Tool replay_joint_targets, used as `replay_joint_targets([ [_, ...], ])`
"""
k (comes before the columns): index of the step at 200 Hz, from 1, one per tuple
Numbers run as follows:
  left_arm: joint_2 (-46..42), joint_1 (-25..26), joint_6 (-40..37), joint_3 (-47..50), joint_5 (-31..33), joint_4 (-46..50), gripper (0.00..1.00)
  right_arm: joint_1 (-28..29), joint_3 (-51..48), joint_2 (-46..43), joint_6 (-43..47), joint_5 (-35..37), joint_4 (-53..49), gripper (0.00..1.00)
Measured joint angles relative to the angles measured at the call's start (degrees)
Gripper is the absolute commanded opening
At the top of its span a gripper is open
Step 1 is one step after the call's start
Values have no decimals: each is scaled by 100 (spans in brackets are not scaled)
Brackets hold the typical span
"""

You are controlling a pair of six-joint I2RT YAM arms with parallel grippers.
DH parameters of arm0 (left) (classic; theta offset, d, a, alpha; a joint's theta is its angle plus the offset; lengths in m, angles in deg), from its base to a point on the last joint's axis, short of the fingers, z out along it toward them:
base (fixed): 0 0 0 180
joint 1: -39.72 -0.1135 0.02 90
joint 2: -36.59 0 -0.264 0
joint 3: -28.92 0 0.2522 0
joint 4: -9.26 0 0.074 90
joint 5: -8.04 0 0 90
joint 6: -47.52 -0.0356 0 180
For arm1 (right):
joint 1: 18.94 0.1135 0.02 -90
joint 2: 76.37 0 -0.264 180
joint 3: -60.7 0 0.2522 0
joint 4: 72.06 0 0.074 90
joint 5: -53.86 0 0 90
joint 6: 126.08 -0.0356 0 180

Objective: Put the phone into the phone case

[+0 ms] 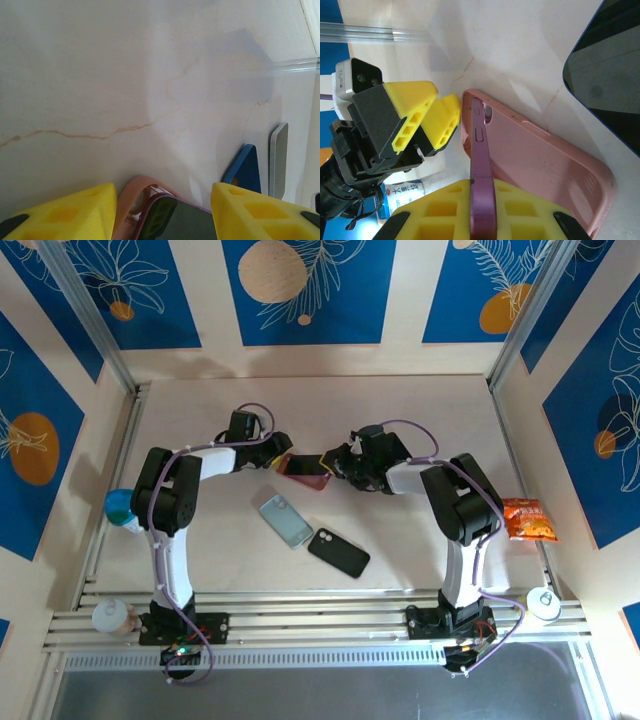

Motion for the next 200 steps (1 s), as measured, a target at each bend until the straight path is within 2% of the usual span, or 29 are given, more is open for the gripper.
replay_joint_targets([
  [106, -138, 0, 2, 529, -22, -588, 52, 195, 129, 214, -140, 291, 225, 0],
  [200, -592, -11, 120, 1241, -20, -835, 52, 85, 188, 269, -273, 105, 186, 0],
])
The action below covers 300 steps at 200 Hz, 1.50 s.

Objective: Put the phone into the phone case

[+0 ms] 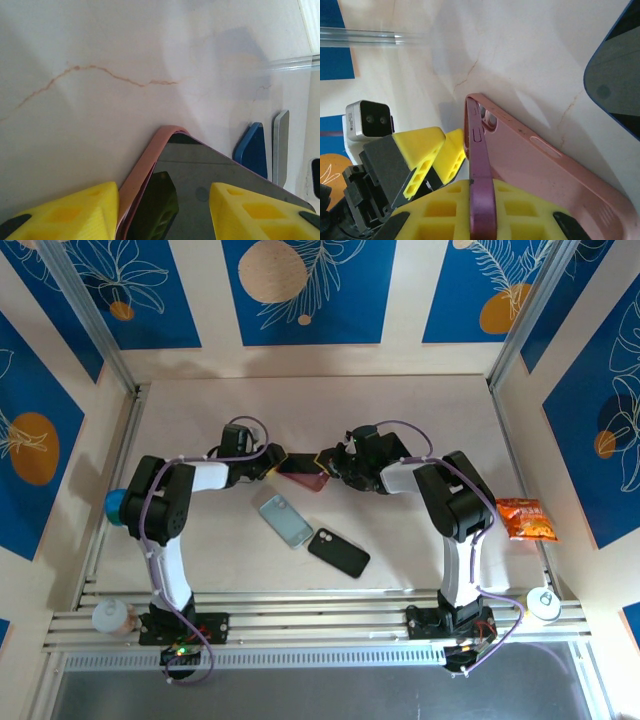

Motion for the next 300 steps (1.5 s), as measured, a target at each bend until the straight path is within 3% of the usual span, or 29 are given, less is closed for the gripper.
replay_joint_targets([
  [247, -92, 234, 184, -31, 315, 223, 51, -55, 525, 129, 857, -170, -813, 0],
  [300, -125, 243, 186, -31, 363, 249, 51, -55, 728, 140, 949, -186, -1172, 18],
])
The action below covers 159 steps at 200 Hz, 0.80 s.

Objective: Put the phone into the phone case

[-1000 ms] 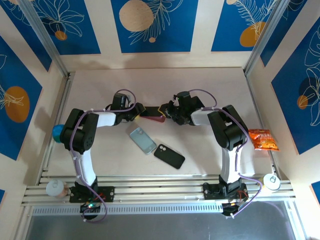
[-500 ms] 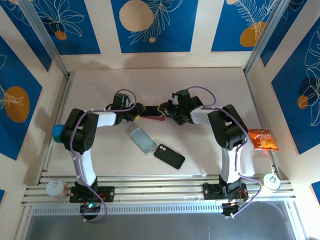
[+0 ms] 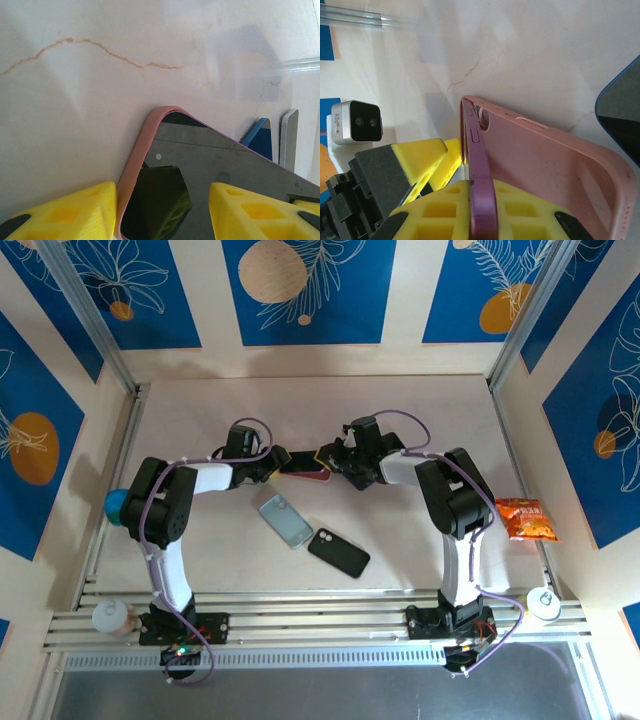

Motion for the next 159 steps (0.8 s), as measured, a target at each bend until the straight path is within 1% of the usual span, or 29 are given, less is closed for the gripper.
replay_joint_targets([
  [9, -24, 0, 2, 2, 7, 15, 51, 7, 59, 2, 39, 35, -179, 20],
  [20, -61, 4, 4, 9, 4, 31, 51, 7, 109, 7, 109, 72, -404, 27],
  [28, -94, 15, 7, 11, -2, 33, 51, 13, 138, 7, 144, 122, -599, 30],
  [48, -175, 94, 50, 20, -61, 9, 51, 46, 199, 26, 258, 236, -1137, 36],
  [60, -219, 140, 92, 37, -94, -31, 51, 48, 240, 37, 330, 256, -1344, 44],
  [90, -238, 170, 114, 68, -157, -101, 51, 48, 562, 37, 457, 339, -1812, 59],
  [115, -249, 170, 109, 74, -168, -101, 51, 48, 774, 37, 557, 372, -2179, 64],
  [159, -350, 170, 83, 70, -175, -87, 52, 48, 1353, 155, 671, 422, -2758, 68],
])
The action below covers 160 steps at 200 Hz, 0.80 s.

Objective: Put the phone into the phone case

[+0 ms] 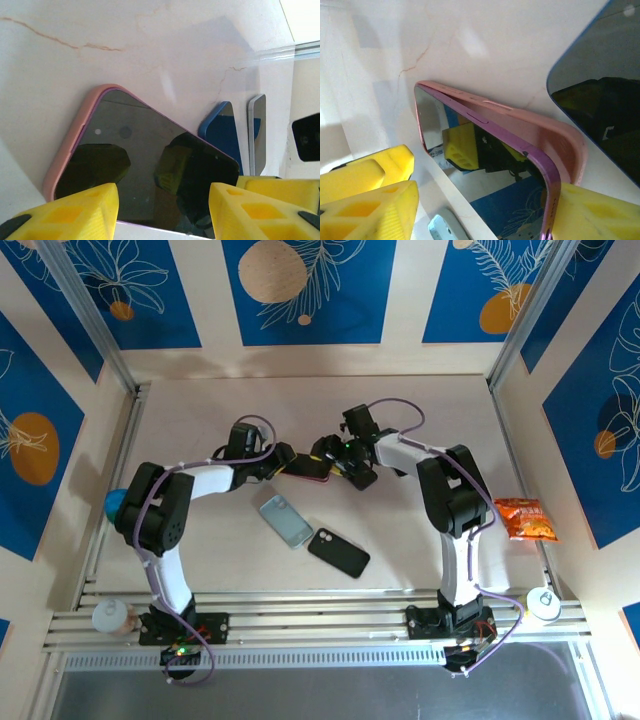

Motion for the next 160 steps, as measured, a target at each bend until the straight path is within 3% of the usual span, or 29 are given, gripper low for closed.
replay_joint_targets([
  [160, 437, 4, -302, -907, -22, 341, 51, 0, 466, 247, 122, 120, -979, 74],
])
